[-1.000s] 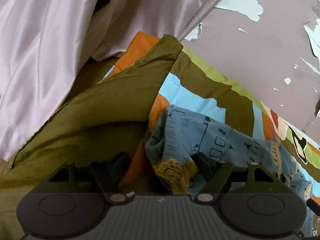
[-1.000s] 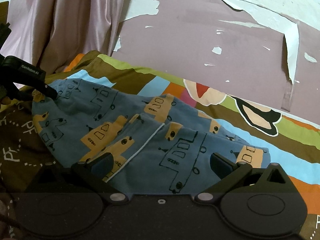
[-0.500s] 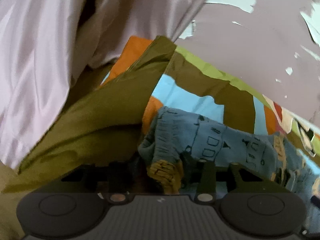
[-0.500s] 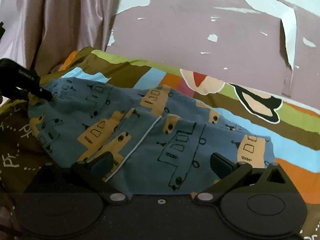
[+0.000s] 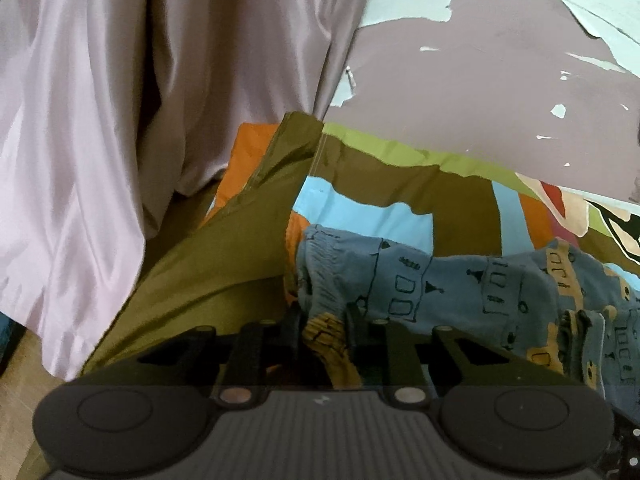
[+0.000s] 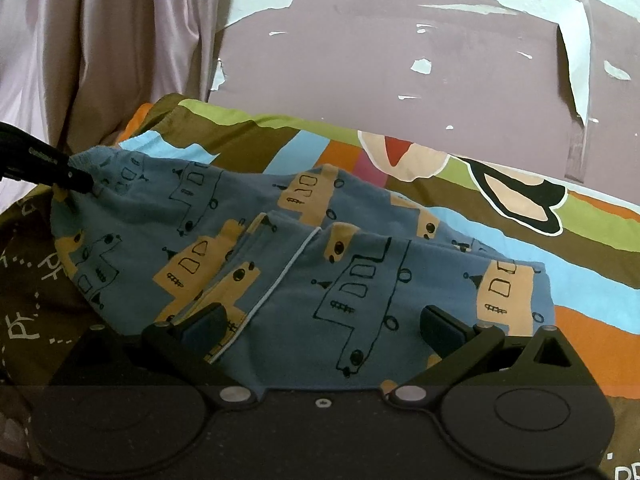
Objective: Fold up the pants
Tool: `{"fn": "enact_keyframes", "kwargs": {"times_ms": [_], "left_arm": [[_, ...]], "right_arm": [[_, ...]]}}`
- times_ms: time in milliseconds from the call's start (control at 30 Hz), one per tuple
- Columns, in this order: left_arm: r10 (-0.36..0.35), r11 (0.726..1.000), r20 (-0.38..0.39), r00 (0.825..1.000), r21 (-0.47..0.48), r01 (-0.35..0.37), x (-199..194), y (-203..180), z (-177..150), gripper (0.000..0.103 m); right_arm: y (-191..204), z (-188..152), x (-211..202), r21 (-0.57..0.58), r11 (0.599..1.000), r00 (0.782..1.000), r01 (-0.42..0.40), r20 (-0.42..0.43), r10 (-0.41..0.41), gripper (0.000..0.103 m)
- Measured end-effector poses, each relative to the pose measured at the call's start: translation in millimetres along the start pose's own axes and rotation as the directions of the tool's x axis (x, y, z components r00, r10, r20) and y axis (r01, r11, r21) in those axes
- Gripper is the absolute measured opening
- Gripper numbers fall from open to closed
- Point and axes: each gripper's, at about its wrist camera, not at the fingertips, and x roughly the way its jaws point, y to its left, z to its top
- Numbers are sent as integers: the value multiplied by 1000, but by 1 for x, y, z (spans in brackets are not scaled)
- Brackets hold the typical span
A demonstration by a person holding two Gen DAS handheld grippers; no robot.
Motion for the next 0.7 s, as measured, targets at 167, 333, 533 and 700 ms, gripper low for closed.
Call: {"fn": "enact_keyframes", "kwargs": {"times_ms": [167, 333, 533, 700], "left_arm": [[0, 1000, 47, 999, 27, -1, -11, -5, 0, 23], [14, 997, 63, 998, 79, -19, -18, -15, 1, 23], [28, 994, 69, 997, 104, -35, -20, -21, 1, 23], [24, 993, 76, 997, 110, -32, -23, -20, 0, 23]], "right_arm": [[0, 0, 0, 0, 1000, 1000, 0, 0, 0, 102], [0, 0, 0, 1, 1000, 1000, -1, -1, 1, 102], [0, -1, 1, 3, 1000, 1000, -1, 0, 1, 102], [0, -1, 0, 2, 1000, 1000, 0, 2, 0, 102]]}}
